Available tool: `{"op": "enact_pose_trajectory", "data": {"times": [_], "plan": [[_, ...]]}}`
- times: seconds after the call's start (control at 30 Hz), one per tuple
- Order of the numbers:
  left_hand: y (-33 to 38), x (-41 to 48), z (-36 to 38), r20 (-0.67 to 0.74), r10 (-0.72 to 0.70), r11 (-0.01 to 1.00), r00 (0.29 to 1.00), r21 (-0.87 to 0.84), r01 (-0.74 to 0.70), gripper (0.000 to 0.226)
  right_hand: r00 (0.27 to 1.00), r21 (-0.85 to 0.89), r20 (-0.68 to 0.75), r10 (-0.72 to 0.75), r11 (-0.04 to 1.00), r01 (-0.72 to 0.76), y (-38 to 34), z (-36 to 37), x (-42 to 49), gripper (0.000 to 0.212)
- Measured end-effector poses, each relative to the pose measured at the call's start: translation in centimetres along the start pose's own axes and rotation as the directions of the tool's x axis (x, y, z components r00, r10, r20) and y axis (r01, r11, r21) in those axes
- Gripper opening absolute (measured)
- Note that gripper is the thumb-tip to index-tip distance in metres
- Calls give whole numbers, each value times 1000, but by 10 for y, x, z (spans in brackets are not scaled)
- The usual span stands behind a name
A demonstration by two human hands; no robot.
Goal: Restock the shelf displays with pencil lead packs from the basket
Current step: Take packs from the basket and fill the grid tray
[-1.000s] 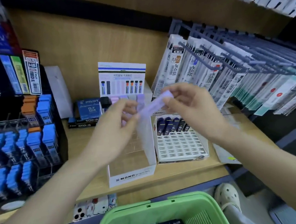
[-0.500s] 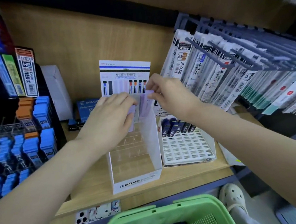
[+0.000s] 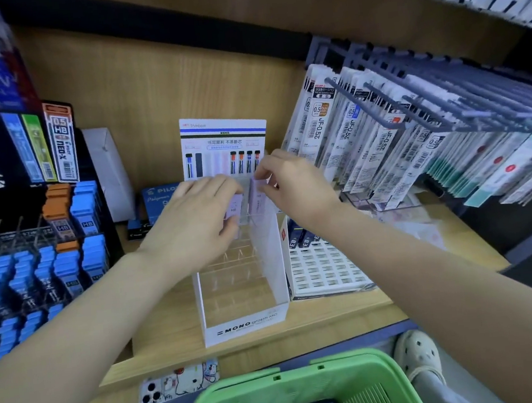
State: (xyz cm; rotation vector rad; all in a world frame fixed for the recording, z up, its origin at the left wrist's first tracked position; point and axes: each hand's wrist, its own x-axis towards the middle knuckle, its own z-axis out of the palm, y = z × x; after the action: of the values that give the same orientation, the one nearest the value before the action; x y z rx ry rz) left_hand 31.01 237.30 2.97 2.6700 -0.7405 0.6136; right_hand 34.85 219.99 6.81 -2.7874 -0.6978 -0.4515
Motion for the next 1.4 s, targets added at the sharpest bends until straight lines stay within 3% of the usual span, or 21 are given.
{"op": "enact_pose_trajectory", "data": {"times": [0.23, 0.4, 0.53, 0.63, 0.77, 0.87, 1.03, 1.17, 1.4], "plan": [[9, -3, -4, 33, 8, 989, 999, 144, -13, 34, 997, -143, -81, 4, 990, -15, -3, -1, -17, 28], [48, -30, -15, -78, 2, 957, 997, 288, 21, 31, 941, -141, -318, -119, 987, 77, 0, -10, -66, 22], [84, -70, -1, -27, 55, 961, 998, 272, -45, 27, 960, -170, -225, -165, 977, 128, 10, -5, -136, 13], [111, -105, 27, 124, 30, 980, 992, 191, -54, 27, 981, -99, -135, -138, 987, 125, 21, 11, -193, 14], [138, -156, 79, 352, 24, 997, 936, 65, -49, 27, 983, -6, 179, -34, 999, 35, 34, 54, -275, 20], [154, -194, 116, 527, 46, 998, 849, -59, -18, 16, 894, 69, 440, 82, 990, -125, 40, 91, -323, 23], [159, -237, 171, 748, -9, 987, 663, -100, 126, 36, 581, 83, 801, 141, 936, -341, 53, 150, -382, 48], [150, -254, 204, 840, -83, 973, 536, -48, 225, 41, 468, 60, 849, 243, 837, -544, 55, 189, -410, 59], [122, -261, 246, 815, -379, 867, 438, 147, 477, 56, 420, 34, 815, 399, 691, -722, 79, 227, -431, 63]]}}
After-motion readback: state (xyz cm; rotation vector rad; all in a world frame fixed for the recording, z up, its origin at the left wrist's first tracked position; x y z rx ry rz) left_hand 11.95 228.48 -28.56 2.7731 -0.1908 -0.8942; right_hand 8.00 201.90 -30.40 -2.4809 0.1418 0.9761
